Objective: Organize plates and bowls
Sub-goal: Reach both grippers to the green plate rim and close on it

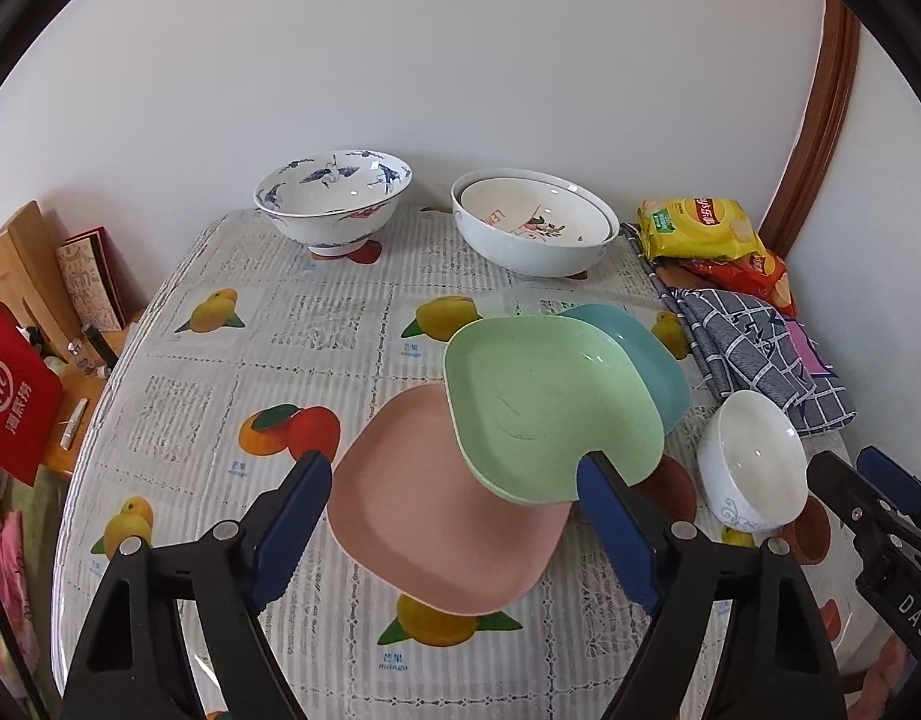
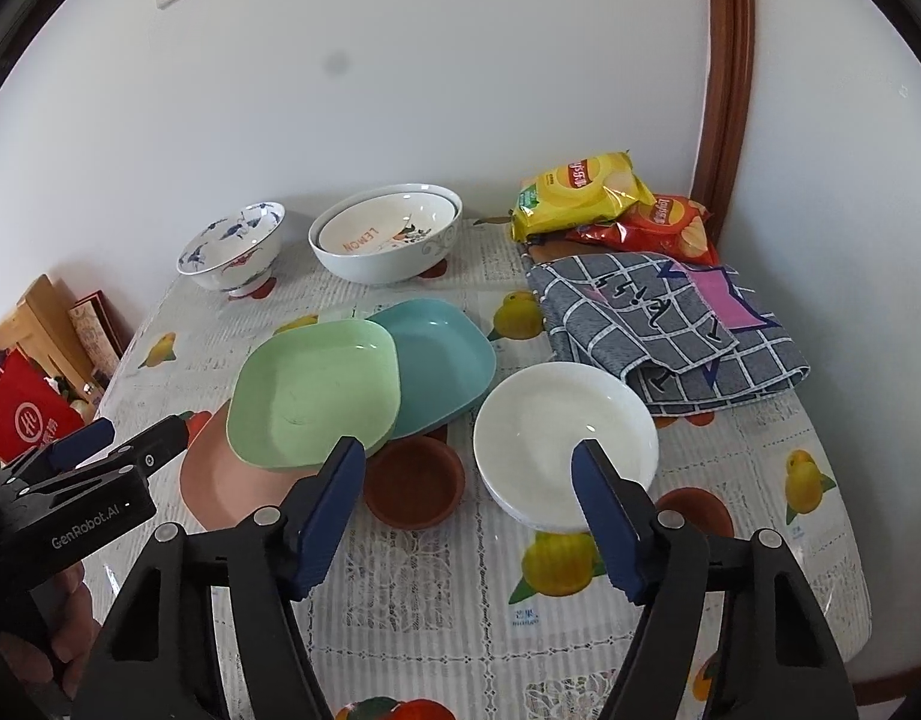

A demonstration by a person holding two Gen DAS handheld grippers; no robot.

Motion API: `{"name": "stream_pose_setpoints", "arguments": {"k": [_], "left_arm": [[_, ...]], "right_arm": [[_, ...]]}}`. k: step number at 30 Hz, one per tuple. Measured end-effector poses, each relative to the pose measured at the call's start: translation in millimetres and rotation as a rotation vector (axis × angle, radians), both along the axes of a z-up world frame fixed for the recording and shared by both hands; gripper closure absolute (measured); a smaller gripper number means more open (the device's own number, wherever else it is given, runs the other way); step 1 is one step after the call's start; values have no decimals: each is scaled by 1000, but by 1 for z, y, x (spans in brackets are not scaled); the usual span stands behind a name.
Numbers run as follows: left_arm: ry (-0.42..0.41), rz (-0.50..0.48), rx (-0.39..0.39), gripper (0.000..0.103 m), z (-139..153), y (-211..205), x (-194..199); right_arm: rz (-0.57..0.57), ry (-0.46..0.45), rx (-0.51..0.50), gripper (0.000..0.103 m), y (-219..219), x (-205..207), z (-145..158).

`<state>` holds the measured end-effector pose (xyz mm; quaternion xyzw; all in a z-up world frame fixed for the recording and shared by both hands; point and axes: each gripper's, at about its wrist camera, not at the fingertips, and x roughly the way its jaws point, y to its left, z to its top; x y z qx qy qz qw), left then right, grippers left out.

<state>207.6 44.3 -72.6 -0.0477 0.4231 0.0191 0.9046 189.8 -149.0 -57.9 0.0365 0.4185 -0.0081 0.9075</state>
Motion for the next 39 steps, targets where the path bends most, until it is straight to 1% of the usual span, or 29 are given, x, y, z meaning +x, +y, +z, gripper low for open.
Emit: {"name": "stream_pose_setpoints", "arguments": {"k": [2, 4, 7, 10, 14, 25, 34, 39], "left_arm": [[10, 0, 0, 24, -5, 3, 9], [19, 0, 0, 28, -9, 8, 17], [38, -3, -12, 33, -17, 13, 30], [47, -9, -17, 33, -23, 15, 43], [76, -9, -21, 33, -33, 14, 60], [109, -30, -16, 33, -52, 8, 92], [131, -41, -52, 33, -70, 7, 109], [146, -42, -63, 33, -77, 5, 115]], "right_arm": [[4, -1, -3, 35, 5, 8, -3], [11, 4, 4, 37, 8, 18, -8], [21, 28, 11, 43, 13, 35, -17], [28, 46, 9, 45, 17, 50, -26], [45, 66, 8, 52, 23, 66, -38], [47, 107, 21, 52, 25, 97, -62], [55, 140, 30, 52, 29, 114, -82], [73, 151, 18, 53, 36, 121, -91]]}}
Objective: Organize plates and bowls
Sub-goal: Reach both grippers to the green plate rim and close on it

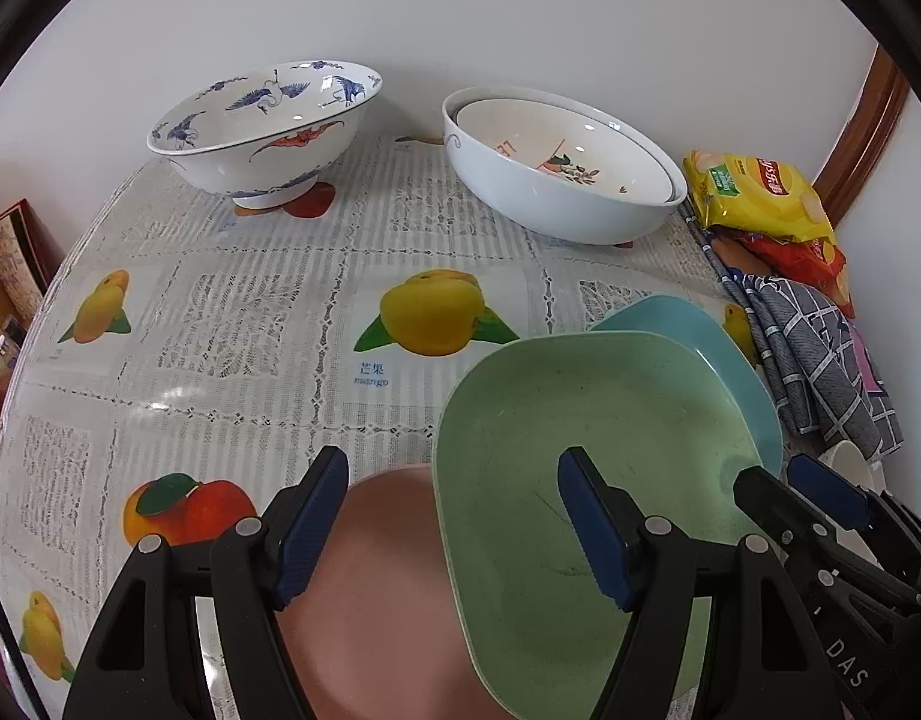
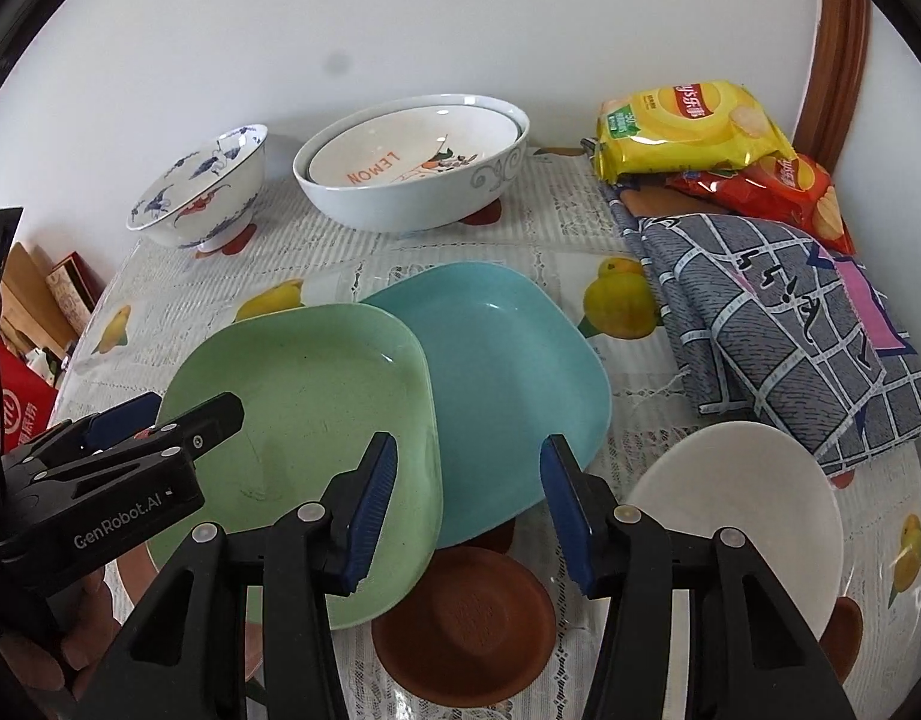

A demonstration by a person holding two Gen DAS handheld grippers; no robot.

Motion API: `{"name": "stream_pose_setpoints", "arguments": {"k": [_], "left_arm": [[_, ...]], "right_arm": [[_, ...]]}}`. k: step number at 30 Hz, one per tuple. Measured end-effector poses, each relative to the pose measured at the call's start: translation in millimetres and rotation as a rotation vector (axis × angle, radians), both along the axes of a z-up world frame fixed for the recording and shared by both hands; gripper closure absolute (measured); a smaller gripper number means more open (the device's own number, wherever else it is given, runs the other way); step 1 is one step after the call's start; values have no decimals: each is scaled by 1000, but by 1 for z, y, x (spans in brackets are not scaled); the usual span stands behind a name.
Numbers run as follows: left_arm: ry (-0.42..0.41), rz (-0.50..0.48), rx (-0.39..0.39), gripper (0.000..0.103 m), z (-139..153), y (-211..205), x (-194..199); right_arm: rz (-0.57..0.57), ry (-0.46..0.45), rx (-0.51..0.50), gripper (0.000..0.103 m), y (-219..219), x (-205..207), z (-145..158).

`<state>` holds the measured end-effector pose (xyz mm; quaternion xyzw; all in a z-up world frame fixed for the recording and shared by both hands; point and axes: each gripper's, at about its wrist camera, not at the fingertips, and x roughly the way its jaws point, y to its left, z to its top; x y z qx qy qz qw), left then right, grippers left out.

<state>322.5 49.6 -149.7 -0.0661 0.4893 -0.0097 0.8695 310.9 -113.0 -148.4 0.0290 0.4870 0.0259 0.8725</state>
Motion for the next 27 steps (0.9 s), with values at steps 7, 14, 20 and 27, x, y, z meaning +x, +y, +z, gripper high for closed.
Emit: {"name": "stream_pose_setpoints", "arguments": {"k": [7, 14, 20, 27], "left_arm": [[-9, 0, -15, 43, -3, 0, 2], [-15, -11, 1, 75, -3, -2, 4], [-12, -21, -14, 90, -3, -1, 0], [-33, -12, -26, 92, 13, 1, -13]], "right_arm": [[12, 25, -8, 65, 6, 8, -10], [27, 57, 22, 85, 10, 12, -20], [27, 29, 8, 91, 13, 9, -17], [9, -1, 34, 94, 8, 0, -2]]}}
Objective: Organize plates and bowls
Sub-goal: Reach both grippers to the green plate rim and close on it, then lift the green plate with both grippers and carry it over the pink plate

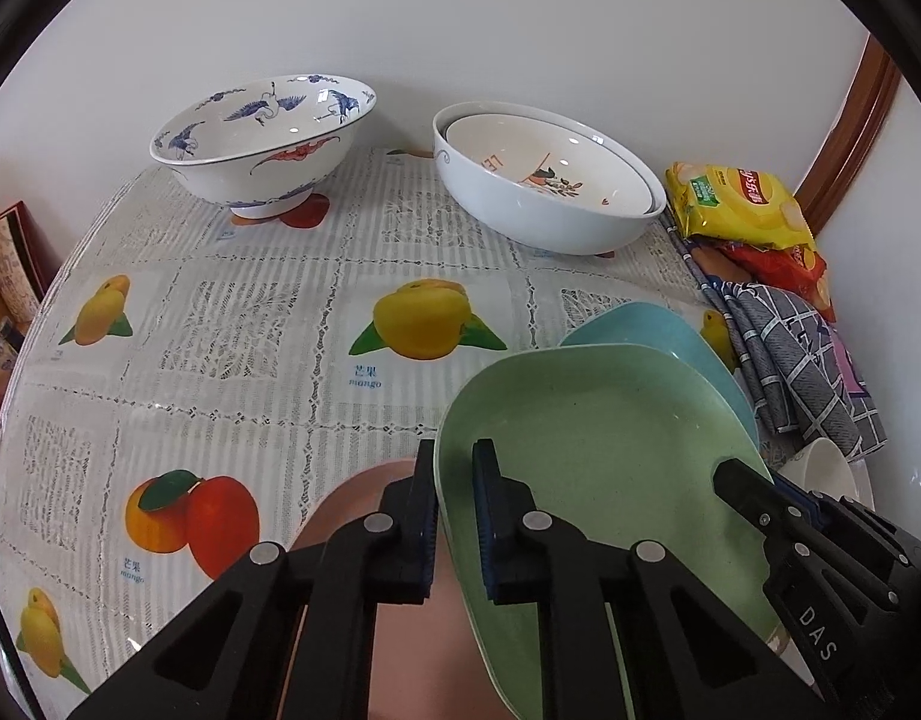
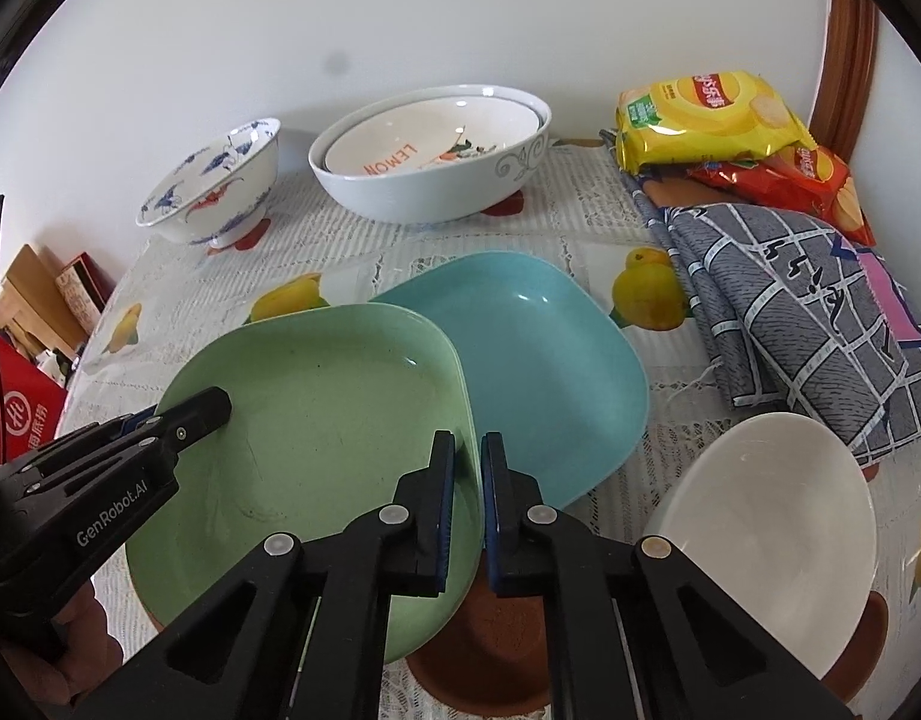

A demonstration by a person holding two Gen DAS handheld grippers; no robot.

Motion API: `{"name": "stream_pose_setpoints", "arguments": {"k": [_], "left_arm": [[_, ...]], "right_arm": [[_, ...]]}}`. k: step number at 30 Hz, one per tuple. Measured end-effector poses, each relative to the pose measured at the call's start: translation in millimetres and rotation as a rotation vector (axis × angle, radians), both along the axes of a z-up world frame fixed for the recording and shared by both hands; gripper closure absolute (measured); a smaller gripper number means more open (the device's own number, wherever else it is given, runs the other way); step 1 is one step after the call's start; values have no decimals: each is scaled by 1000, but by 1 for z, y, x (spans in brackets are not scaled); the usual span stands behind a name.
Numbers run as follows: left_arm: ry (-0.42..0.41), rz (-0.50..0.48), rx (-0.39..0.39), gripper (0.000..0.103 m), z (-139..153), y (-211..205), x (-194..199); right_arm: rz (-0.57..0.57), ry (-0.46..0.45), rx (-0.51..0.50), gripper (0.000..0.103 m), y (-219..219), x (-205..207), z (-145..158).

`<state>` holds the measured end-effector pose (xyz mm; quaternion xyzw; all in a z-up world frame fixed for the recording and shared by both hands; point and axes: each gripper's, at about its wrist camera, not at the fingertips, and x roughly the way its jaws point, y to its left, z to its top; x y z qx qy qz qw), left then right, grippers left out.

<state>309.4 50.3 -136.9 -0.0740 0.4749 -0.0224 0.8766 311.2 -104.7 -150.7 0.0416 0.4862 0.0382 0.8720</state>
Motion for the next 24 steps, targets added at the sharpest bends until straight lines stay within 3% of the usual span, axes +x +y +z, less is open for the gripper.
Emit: {"name": "stream_pose_setpoints", "arguments": {"k": [24], "left_arm": [[-137, -49, -10, 92, 78, -37, -90]], "right_arm": [[-80, -160, 15, 96, -34, -100, 90]]}}
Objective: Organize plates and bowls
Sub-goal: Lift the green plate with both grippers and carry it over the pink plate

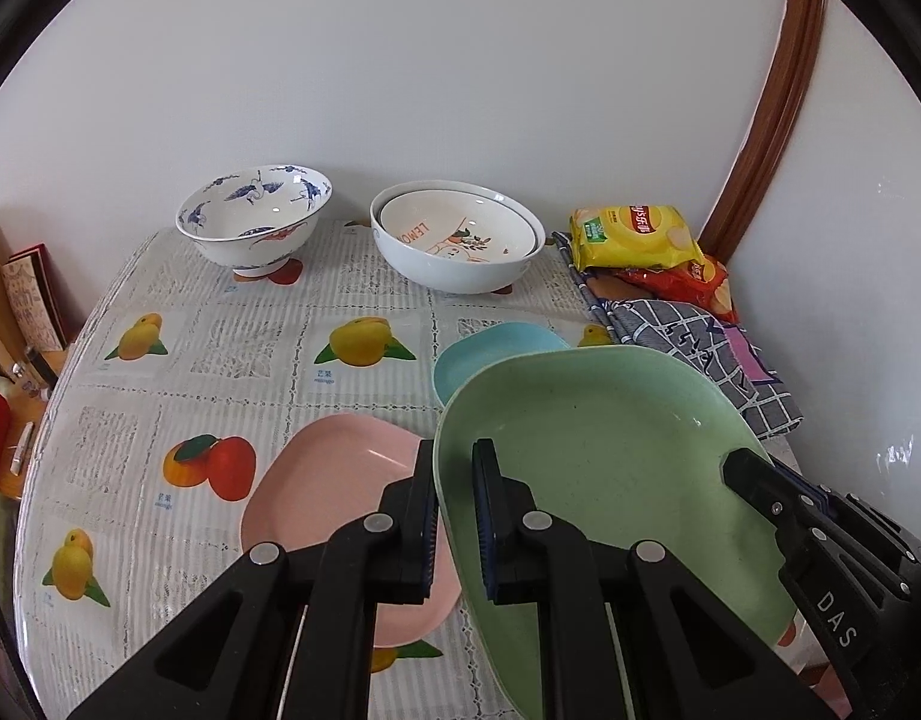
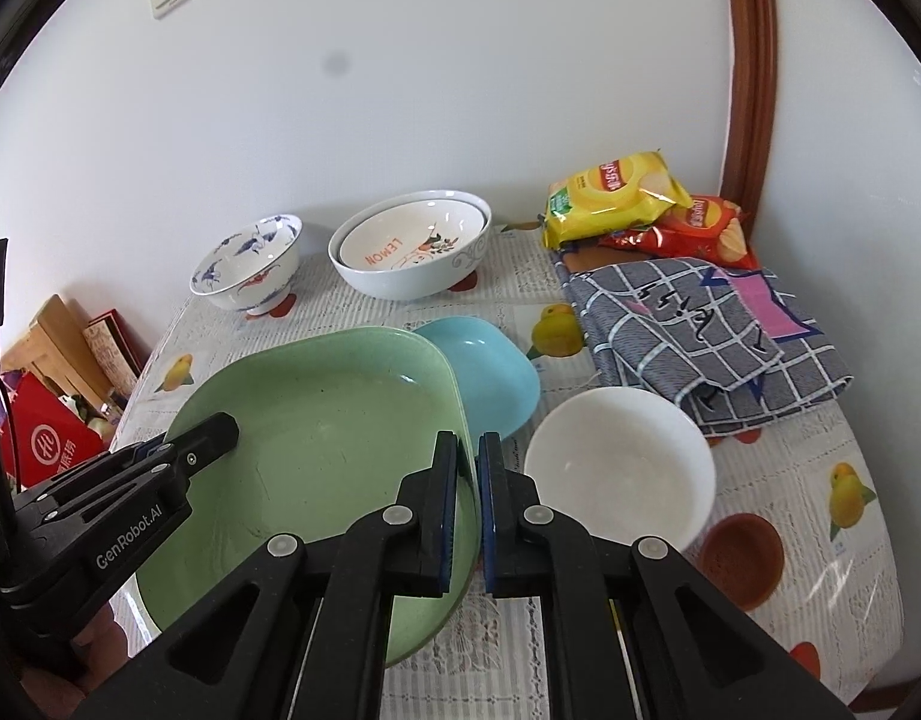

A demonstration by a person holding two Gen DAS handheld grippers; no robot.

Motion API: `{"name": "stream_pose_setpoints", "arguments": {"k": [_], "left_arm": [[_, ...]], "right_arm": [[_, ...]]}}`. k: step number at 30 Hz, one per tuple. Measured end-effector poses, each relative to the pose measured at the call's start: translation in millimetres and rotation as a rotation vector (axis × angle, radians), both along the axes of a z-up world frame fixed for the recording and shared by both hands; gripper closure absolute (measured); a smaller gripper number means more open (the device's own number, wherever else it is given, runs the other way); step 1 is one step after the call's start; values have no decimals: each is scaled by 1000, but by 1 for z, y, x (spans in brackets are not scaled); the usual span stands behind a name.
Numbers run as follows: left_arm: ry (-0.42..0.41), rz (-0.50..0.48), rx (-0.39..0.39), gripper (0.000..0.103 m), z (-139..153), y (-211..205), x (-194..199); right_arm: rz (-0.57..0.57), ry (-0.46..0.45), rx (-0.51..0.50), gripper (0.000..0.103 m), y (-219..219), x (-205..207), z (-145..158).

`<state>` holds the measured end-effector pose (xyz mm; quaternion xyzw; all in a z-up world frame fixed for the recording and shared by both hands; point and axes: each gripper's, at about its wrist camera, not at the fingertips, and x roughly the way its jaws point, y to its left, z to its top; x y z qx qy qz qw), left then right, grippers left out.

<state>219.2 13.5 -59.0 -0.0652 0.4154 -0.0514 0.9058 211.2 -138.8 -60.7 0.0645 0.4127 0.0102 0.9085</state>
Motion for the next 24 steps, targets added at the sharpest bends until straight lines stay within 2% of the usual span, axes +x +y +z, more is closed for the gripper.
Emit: {"name": "stream_pose_setpoints", "arguments": {"k": [11, 24], "left_arm": [[-16, -14, -14, 92, 10, -6, -27], [-17, 21, -6, 92, 12, 7, -45]], "right_arm": [[-31, -35, -1, 97, -5, -36, 14], [-15, -42, 18, 97, 8, -50, 16]]}}
